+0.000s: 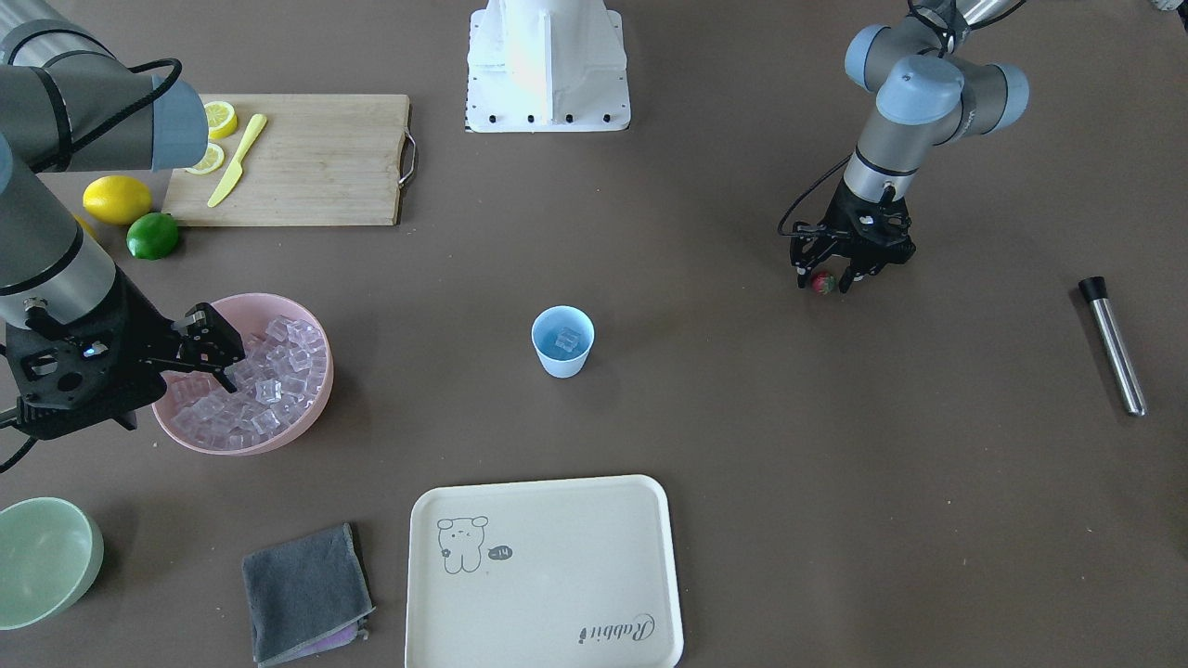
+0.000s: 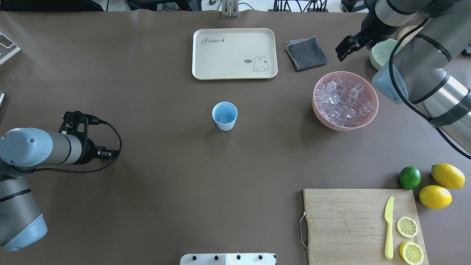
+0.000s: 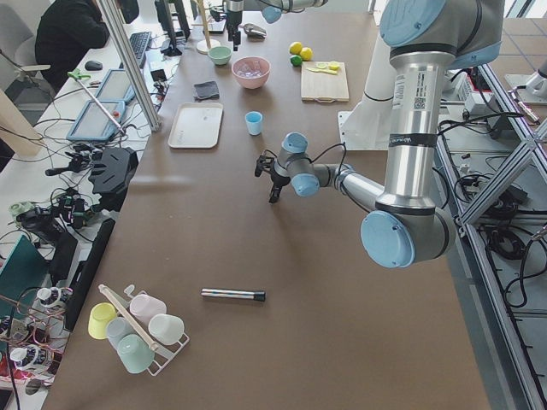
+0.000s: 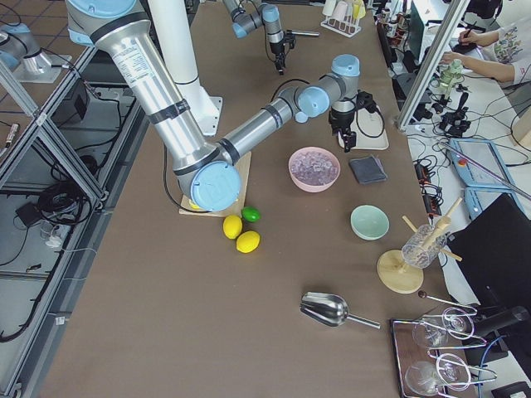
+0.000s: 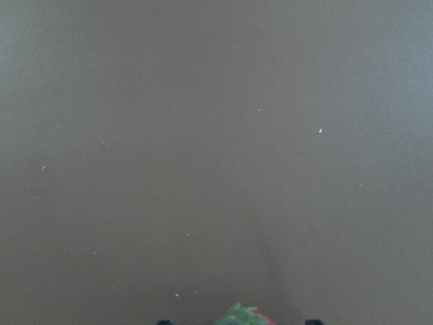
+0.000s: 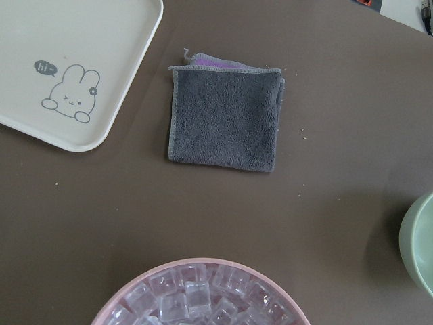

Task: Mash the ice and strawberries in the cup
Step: 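Lower the left gripper onto the red strawberry and grasp it while the right arm withdraws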

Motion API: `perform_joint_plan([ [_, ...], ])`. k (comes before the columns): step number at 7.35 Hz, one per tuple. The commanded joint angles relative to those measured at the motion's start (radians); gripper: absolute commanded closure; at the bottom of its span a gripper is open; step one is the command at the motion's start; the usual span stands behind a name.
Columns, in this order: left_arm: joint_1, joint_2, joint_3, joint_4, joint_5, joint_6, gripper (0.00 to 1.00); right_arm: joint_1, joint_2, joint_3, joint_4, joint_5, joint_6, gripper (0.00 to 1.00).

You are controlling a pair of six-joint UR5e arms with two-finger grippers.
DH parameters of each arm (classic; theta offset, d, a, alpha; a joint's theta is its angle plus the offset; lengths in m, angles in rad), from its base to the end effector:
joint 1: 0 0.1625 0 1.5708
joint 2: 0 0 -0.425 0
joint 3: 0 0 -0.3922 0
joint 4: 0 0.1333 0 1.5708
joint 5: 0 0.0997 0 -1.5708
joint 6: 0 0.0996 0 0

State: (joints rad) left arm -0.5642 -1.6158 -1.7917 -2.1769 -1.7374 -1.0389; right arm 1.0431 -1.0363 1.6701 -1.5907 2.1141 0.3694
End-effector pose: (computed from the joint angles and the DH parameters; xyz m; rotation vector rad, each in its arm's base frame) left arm 0.3912 -0.3858 0.4709 0.3201 0.8236 0.0425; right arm -0.2632 -0.6141 0.3082 0.3122 -0.7359 -0.3165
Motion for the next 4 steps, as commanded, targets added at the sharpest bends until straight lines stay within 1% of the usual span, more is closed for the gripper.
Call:
perform_joint_plan([
  [1, 0.000, 0.000, -0.002, 0.000, -0.005, 0.002, 0.60, 0.000, -0.008, 0.005, 0.000, 0.000, 0.000, 0.05],
  [3, -0.006, 0.008, -0.035, 0.003, -0.007, -0.003, 0.85, -0.002, -0.013, 0.008, 0.000, -0.005, 0.002, 0.05],
  [4, -0.026, -0.002, -0.091, 0.103, -0.031, -0.003, 0.94, -0.002, -0.014, 0.011, 0.000, -0.003, 0.006, 0.05],
])
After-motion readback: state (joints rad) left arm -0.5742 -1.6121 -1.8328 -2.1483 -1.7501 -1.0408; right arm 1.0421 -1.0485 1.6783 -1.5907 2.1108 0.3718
